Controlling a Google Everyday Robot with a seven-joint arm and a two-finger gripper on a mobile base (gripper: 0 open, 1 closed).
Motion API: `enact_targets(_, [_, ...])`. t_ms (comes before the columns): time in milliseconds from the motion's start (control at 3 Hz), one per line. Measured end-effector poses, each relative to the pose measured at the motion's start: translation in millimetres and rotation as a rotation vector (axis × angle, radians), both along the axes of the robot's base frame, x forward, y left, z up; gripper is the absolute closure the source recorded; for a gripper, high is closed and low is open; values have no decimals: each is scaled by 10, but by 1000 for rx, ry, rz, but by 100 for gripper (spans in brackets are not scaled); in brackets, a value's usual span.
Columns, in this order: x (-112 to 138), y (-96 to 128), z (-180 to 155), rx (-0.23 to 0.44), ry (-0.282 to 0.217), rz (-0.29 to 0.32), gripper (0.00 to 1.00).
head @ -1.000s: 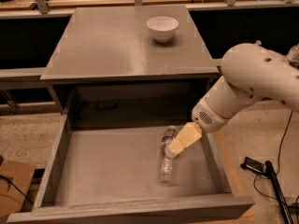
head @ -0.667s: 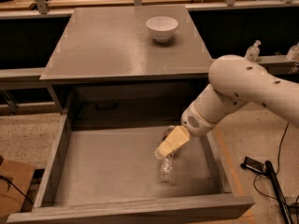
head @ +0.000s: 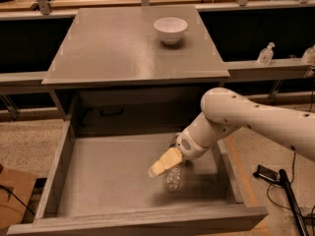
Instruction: Pick water bottle from top drawer and place on counter
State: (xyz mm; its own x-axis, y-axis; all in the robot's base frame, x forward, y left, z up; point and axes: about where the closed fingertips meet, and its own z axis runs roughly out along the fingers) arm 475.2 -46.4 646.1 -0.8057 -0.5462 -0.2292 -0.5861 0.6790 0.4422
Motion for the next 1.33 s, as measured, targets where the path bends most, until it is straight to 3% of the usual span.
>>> enact_targets(333, [-64, 161, -366, -36, 0, -22, 2])
enact_targets(1333, [-64, 162, -262, -37, 0, -22, 70])
